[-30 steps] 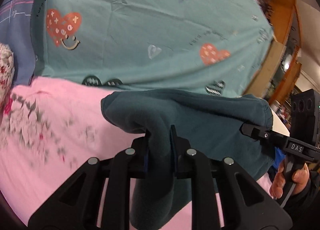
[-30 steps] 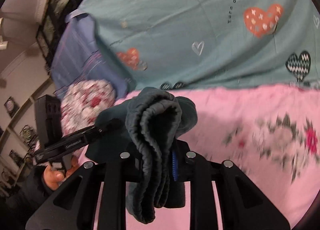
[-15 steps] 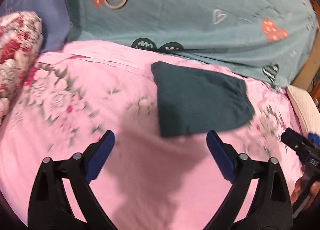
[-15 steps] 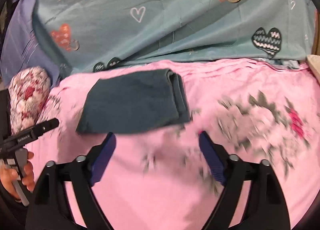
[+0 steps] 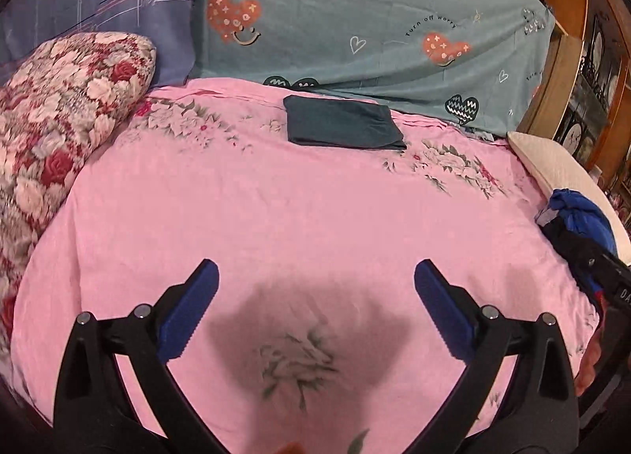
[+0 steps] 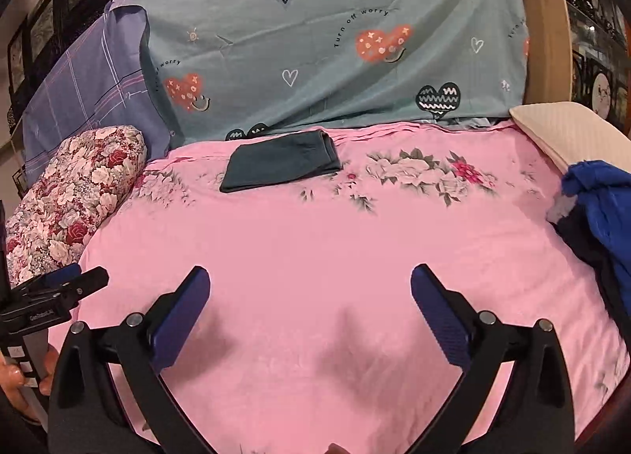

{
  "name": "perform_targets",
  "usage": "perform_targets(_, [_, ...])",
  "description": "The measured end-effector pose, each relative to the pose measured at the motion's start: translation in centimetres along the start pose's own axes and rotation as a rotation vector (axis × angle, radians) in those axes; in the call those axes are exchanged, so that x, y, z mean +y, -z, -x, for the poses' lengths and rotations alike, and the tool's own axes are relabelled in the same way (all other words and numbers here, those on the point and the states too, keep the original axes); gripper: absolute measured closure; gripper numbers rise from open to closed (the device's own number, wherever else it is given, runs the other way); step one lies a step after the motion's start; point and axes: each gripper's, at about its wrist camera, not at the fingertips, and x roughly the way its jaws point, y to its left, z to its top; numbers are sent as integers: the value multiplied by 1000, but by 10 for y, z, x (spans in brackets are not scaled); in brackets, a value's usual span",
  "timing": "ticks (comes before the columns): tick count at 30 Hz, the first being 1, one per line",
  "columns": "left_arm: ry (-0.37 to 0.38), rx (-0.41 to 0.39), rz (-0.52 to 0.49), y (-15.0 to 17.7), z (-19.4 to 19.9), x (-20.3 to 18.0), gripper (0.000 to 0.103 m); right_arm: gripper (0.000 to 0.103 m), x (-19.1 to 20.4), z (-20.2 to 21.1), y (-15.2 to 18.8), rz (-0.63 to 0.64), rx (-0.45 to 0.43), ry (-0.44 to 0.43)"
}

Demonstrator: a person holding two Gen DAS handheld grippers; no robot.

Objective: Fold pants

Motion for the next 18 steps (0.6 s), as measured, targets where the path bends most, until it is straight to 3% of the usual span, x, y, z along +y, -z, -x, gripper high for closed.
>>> perform_targets(9, [-138,15,-38,52,20,-5,2,1,12,36,47,73,-13,54])
perform_targets(13, [-191,-22,-67,54,29,-9,2,1,7,42,51,62,-20,61])
perform_targets(18, [-192,-69,-87,49,39,-16,2,1,5,43,52,57,-18,57])
